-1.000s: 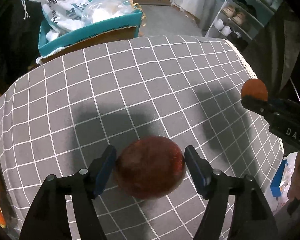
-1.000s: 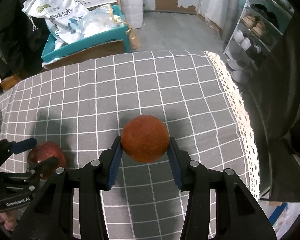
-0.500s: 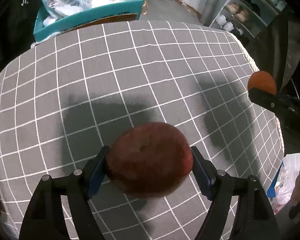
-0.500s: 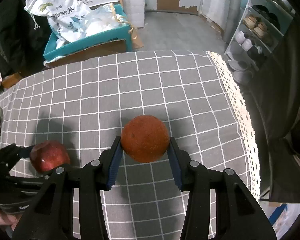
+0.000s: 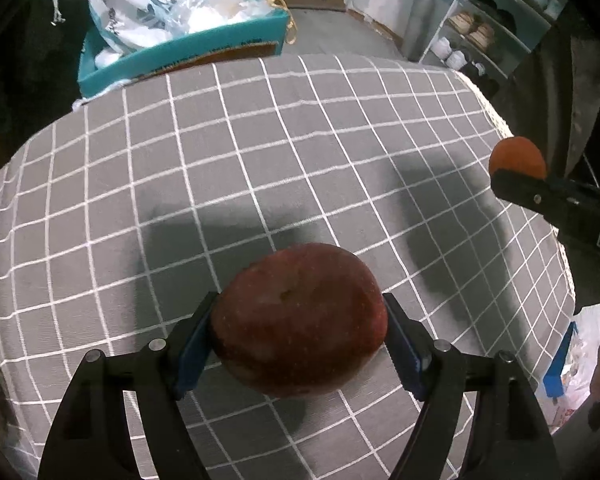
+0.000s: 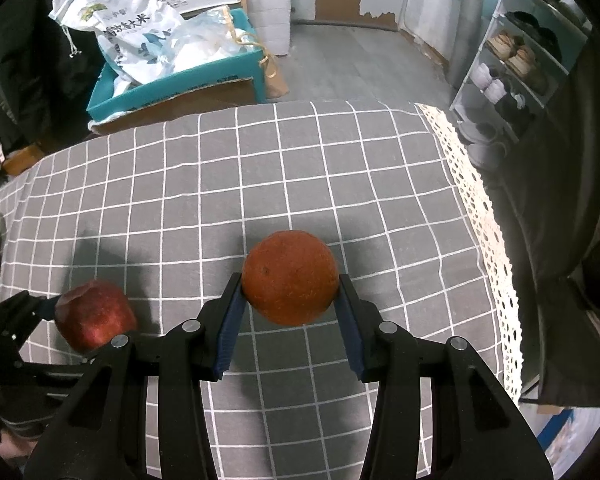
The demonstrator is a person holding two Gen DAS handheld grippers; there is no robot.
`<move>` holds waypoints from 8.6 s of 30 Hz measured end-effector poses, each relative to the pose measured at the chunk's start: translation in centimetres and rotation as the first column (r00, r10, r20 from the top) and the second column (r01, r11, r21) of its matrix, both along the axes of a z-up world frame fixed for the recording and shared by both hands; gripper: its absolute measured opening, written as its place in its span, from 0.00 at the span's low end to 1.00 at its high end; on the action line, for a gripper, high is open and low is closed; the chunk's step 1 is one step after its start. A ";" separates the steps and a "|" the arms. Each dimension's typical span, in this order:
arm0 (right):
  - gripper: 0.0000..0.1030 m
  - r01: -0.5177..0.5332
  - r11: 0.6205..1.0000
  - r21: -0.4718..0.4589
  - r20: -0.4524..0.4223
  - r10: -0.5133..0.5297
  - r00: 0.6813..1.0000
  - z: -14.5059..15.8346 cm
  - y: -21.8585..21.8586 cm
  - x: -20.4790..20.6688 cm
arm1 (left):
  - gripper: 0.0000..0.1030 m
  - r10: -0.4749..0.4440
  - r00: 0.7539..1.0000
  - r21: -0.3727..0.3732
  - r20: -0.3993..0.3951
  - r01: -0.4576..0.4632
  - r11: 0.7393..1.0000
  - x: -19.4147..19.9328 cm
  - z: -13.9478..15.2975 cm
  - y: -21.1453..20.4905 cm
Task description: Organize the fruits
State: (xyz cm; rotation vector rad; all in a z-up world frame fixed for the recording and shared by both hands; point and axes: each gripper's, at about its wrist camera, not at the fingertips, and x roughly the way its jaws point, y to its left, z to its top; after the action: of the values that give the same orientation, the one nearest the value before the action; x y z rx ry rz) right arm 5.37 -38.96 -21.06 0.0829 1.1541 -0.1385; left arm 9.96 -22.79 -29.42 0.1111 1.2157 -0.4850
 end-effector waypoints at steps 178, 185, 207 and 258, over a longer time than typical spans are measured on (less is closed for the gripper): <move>0.78 -0.492 0.866 -0.088 0.406 0.482 0.777 19.1 34.4 0.0 | 0.99 0.592 0.668 -0.131 0.451 -0.606 0.784 -8.5 22.0 35.9; 0.78 -0.467 0.881 -0.080 0.466 0.447 0.764 21.5 32.1 -1.7 | 0.99 0.580 0.635 -0.163 0.511 -0.591 0.790 -9.8 24.5 34.8; 0.78 -0.357 0.923 -0.144 0.583 0.370 0.723 24.3 26.4 -4.9 | 1.00 0.529 0.600 -0.159 0.601 -0.558 0.814 -10.8 27.9 32.1; 0.78 -0.314 0.937 -0.152 0.591 0.341 0.731 24.0 24.6 -4.7 | 1.00 0.507 0.567 -0.157 0.649 -0.553 0.818 -11.5 29.3 31.2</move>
State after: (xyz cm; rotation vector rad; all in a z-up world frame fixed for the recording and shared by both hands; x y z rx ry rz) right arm 0.64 -14.31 2.97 -0.1129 0.4934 0.1768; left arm -1.55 8.39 -0.07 -0.0366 0.4862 0.1503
